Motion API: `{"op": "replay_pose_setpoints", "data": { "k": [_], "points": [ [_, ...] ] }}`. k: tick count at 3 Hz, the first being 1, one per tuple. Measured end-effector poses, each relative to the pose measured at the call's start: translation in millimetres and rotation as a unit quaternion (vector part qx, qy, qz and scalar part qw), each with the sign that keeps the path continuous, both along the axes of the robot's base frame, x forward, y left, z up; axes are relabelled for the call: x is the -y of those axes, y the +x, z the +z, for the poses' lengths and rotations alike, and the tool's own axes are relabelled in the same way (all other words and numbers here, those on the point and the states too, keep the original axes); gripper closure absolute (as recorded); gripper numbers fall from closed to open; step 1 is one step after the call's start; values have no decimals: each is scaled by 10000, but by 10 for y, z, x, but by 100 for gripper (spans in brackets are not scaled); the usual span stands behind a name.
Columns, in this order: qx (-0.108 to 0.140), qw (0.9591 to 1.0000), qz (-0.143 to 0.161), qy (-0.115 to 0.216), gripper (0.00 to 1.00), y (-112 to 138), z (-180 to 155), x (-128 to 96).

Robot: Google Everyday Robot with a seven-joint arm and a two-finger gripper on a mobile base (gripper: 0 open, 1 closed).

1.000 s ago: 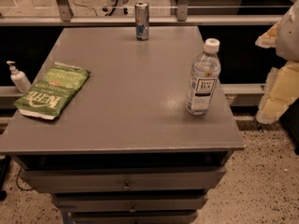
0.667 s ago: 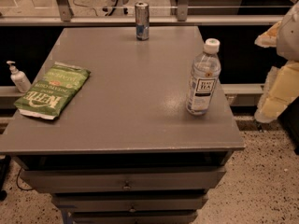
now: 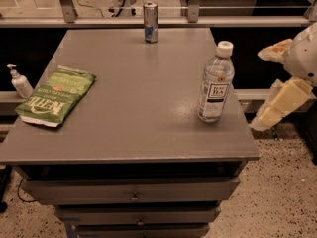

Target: Knock blue plastic bottle over

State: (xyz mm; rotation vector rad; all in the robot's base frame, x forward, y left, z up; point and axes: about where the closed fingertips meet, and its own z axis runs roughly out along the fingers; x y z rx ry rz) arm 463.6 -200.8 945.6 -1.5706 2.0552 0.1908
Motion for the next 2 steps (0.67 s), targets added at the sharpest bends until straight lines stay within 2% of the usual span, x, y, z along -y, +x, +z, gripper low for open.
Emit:
{"op": "replay_pose_setpoints", "data": {
  "k": [1, 2],
  "points": [
    [194, 9949, 94, 988, 0, 220, -132, -164],
    [358, 9814, 139, 1883, 0, 393, -174, -324]
  ]
}}
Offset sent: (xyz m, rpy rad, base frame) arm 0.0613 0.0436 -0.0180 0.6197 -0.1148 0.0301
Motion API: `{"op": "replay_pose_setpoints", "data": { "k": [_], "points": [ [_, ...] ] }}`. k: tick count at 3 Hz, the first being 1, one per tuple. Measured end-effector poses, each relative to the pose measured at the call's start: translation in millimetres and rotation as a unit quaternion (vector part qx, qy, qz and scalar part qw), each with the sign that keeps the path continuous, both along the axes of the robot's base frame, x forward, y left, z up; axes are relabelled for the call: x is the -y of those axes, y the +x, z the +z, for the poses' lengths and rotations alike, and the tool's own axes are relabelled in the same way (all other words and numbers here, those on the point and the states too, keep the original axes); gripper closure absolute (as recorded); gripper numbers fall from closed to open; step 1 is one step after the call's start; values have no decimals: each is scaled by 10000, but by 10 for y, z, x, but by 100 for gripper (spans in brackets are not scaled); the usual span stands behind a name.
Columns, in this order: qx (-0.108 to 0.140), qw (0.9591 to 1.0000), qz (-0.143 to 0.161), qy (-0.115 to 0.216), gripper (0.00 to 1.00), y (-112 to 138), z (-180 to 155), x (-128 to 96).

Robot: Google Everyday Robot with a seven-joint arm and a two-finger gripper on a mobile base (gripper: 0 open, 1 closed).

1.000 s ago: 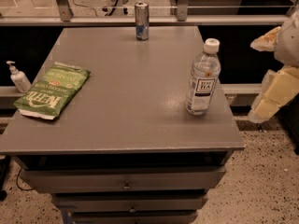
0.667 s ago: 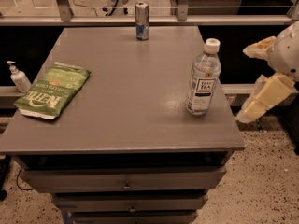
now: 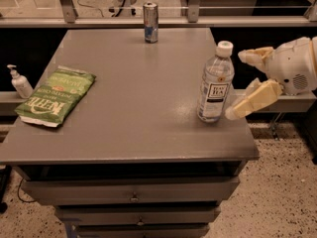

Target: Knock blue plastic bottle over

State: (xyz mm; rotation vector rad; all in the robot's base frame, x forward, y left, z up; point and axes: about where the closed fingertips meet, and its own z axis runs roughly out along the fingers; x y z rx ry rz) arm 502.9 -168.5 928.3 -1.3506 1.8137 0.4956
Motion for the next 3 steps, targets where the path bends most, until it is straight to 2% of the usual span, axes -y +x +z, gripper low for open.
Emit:
{"op": "replay_pose_setpoints", "data": {
  "k": [1, 2, 3],
  "points": [
    [50, 9977, 42, 675, 18, 93, -23, -151],
    [57, 9945, 84, 1042, 41, 130, -49, -254],
    [67, 9926, 129, 1203, 64, 167, -51, -306]
  ]
}}
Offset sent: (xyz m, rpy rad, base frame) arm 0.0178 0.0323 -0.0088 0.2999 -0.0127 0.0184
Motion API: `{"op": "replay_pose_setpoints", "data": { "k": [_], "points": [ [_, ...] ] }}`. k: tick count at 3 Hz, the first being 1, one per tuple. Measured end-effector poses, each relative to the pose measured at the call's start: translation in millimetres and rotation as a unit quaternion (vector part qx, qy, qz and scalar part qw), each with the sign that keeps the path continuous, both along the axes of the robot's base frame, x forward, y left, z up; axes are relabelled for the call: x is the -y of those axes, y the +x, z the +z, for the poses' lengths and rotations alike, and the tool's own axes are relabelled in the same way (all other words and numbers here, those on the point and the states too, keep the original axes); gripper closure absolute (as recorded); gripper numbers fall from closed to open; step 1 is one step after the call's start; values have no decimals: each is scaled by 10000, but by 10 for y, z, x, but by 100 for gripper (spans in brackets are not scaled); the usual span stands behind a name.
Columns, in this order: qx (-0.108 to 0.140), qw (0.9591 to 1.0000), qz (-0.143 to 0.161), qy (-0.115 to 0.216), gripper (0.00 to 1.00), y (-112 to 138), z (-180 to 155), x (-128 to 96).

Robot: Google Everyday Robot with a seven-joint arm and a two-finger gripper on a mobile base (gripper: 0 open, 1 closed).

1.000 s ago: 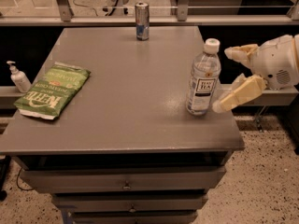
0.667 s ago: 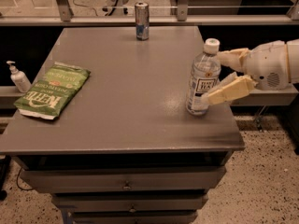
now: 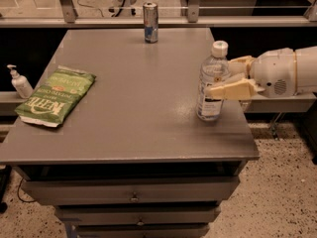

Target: Knock blue plastic bottle over

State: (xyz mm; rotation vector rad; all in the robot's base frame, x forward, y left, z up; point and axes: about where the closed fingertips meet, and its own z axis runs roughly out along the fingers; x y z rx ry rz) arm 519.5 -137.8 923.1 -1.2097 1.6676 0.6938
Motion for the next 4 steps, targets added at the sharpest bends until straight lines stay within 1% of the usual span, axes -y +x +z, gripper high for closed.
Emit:
{"op": "replay_pose_setpoints", "data": {
  "k": [1, 2, 3, 4],
  "points": [
    [121, 9996, 149, -201, 88, 72, 58, -92],
    [377, 9958, 400, -732, 100, 178, 182, -254],
    [717, 9793, 893, -1669, 100, 252, 223, -553],
    [970, 9492, 1403, -2644, 100, 284, 127, -821]
  ]
}}
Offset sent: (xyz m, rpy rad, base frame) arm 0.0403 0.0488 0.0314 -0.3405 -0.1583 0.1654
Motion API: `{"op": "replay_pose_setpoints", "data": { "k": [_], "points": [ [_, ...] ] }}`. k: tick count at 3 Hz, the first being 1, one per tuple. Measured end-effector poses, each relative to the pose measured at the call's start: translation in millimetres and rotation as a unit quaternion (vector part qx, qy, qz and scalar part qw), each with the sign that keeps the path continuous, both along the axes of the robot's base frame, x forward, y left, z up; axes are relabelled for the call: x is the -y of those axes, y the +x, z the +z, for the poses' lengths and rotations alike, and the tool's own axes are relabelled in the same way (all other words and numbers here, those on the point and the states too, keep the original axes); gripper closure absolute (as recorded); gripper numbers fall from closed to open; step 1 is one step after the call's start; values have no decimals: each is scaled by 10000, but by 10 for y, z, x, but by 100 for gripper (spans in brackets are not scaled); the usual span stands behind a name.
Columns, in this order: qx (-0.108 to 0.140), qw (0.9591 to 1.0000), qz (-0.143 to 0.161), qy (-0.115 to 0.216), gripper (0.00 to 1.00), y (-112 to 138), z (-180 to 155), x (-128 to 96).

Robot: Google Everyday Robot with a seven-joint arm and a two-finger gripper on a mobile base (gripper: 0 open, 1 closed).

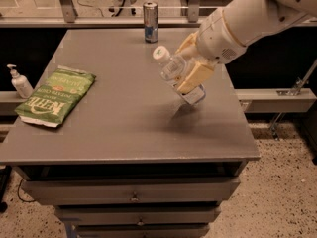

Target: Knock blue plastic bottle over

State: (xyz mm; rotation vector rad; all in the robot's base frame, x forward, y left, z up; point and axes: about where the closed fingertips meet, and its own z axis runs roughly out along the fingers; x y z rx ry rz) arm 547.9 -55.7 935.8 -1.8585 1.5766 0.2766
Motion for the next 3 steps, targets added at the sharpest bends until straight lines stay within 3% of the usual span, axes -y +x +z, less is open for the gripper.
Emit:
{"op": "replay_pose_setpoints", "data": {
  "k": [1, 2, 3],
  "points": [
    [284, 9952, 345, -874, 100, 43, -137, -175],
    [577, 9800, 671, -1783, 100, 47, -355, -296],
    [750, 9589, 911, -2579, 100, 5, -629, -359]
  ]
}}
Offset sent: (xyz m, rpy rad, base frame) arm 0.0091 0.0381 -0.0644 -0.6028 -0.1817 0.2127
